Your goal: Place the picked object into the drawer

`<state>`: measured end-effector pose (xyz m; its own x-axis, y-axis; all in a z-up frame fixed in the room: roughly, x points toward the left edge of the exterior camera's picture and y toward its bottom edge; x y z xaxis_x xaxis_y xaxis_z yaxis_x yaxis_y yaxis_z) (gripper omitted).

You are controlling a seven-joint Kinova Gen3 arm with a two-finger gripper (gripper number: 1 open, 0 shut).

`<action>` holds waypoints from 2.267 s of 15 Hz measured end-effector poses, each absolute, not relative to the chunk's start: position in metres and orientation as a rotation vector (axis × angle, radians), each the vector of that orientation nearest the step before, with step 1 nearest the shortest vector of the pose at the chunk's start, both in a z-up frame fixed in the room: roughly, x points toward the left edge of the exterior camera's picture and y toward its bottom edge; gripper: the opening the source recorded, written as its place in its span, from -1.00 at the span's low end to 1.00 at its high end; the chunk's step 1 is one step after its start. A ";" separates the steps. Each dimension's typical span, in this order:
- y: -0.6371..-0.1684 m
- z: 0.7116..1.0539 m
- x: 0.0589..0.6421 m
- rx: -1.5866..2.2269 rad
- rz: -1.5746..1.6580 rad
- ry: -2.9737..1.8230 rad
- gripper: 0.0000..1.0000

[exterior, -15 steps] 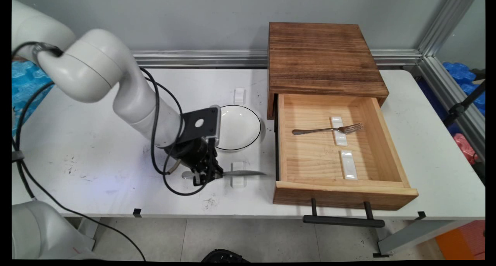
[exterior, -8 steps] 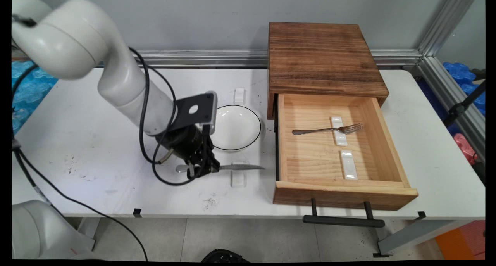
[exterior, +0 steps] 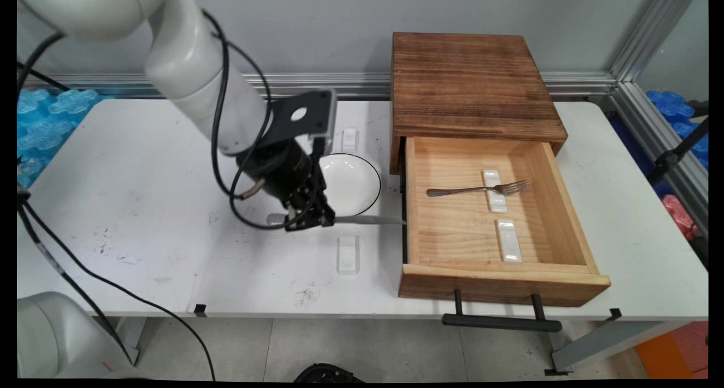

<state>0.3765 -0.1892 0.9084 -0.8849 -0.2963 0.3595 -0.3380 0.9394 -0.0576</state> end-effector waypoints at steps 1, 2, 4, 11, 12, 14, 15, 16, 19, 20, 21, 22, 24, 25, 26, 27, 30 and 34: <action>-0.194 0.917 0.371 0.453 0.172 -2.743 -1.00; -0.198 0.926 0.365 0.442 0.176 -2.742 -1.00; -0.209 0.941 0.352 0.418 0.189 -2.738 -1.00; -0.239 0.958 0.304 0.365 0.238 -2.709 -1.00; -0.243 0.957 0.295 0.362 0.243 -2.703 -1.00; -0.250 0.953 0.279 0.359 0.249 -2.693 -1.00; -0.253 0.949 0.269 0.358 0.249 -2.688 -1.00; -0.258 0.944 0.257 0.360 0.250 -2.681 -1.00; -0.269 0.929 0.226 0.362 0.249 -2.670 -1.00; -0.273 0.924 0.217 0.363 0.250 -2.668 -1.00; -0.276 0.919 0.208 0.364 0.251 -2.668 -1.00; -0.280 0.915 0.202 0.366 0.252 -2.668 -1.00; -0.287 0.906 0.191 0.375 0.256 -2.670 -1.00; -0.289 0.904 0.188 0.378 0.257 -2.671 -1.00; -0.292 0.900 0.185 0.383 0.259 -2.672 -1.00; -0.294 0.897 0.182 0.387 0.260 -2.673 -1.00; -0.303 0.885 0.174 0.408 0.261 -2.674 -1.00; -0.311 0.870 0.164 0.434 0.251 -2.671 -1.00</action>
